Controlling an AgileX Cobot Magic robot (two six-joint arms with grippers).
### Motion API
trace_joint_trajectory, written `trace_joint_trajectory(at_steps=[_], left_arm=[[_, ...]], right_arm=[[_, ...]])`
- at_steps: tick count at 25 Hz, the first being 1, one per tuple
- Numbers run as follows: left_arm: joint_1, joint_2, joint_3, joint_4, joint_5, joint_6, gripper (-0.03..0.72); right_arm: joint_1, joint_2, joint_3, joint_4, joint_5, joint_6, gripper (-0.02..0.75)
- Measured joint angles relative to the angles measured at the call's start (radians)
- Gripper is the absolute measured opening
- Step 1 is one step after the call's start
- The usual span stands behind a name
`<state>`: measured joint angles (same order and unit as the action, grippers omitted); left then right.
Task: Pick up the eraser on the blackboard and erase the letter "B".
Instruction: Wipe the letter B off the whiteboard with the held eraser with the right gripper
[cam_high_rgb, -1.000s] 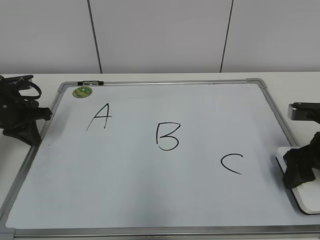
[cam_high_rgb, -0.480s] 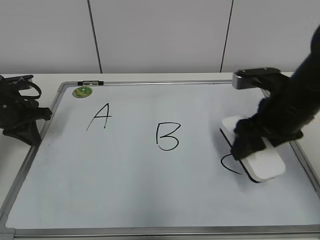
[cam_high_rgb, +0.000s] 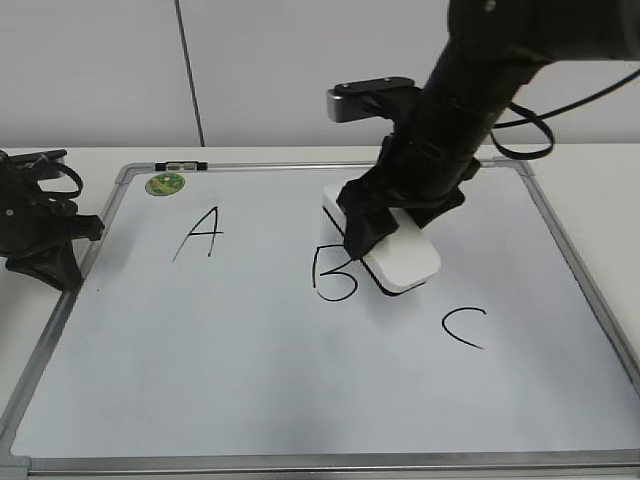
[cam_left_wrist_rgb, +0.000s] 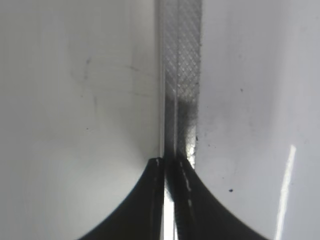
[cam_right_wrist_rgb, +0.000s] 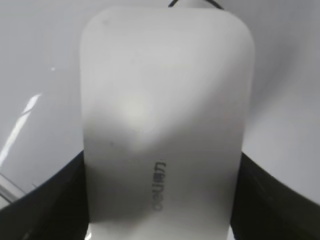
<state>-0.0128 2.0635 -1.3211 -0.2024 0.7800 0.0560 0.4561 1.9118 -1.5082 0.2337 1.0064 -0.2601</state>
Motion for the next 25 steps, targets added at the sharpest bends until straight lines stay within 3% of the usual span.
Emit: trace_joint_trajectory(at_steps=[11, 25], left_arm=[[0.000, 0.000, 0.000, -0.002, 0.006, 0.000, 0.008], [0.000, 0.000, 0.000, -0.006, 0.004, 0.000, 0.008]], right_arm=[[0.022, 0.296, -0.303, -0.095, 0.053, 0.008, 0.547], [0.022, 0.403, -0.359, -0.173, 0.024, 0.009, 0.547]])
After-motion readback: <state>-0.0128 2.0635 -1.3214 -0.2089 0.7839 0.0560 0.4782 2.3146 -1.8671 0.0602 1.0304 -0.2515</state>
